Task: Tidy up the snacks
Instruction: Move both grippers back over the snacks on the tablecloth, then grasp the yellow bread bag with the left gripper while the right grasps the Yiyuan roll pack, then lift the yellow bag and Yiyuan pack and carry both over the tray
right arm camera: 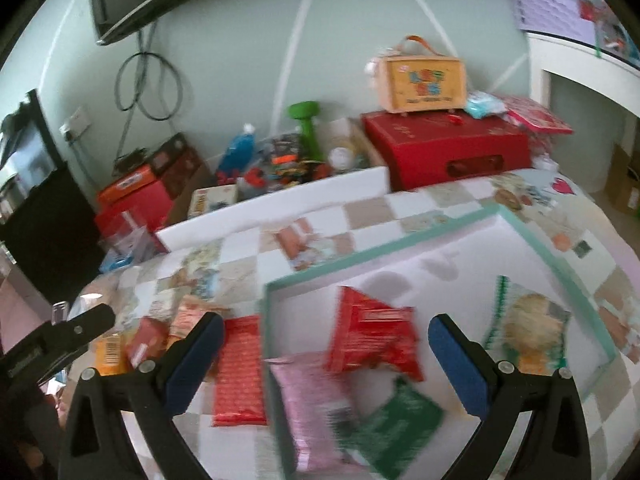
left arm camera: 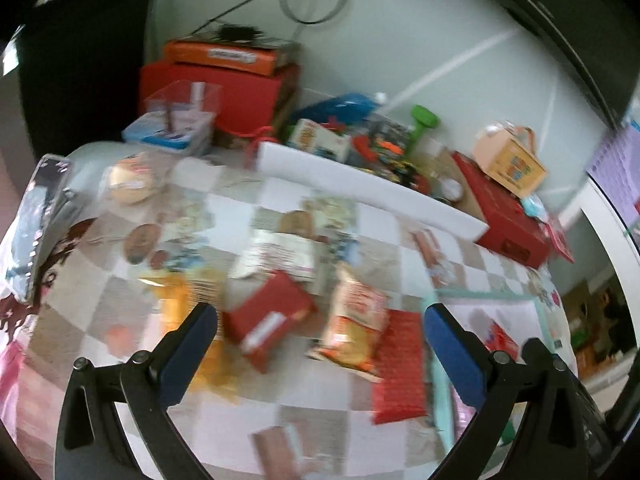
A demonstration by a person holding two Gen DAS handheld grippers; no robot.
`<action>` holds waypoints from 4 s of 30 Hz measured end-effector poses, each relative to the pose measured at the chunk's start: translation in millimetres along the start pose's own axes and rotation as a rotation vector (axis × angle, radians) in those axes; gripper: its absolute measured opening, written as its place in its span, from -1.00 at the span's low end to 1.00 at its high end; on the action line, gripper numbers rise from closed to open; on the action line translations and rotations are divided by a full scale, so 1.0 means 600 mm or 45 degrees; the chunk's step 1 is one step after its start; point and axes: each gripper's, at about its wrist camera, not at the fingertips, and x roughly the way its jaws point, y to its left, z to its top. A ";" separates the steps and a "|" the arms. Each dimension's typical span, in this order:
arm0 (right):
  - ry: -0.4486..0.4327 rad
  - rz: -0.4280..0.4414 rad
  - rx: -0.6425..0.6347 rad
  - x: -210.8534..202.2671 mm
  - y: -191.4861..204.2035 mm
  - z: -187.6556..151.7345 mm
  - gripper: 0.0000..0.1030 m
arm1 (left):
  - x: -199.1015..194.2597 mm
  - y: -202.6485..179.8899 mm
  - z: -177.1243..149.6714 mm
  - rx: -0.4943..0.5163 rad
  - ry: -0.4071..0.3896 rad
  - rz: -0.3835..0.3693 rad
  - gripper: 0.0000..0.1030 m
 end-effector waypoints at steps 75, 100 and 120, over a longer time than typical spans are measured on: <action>0.104 0.068 -0.235 0.030 0.152 -0.027 -0.06 | 0.000 0.059 0.010 -0.113 0.081 -0.030 -0.15; 0.003 -0.313 0.180 -0.061 -0.150 0.015 -0.06 | 0.005 -0.183 -0.060 0.220 0.248 -0.417 -0.15; 0.029 -0.325 0.322 -0.056 -0.244 0.002 -0.06 | 0.030 -0.272 -0.111 0.385 0.318 -0.383 -0.15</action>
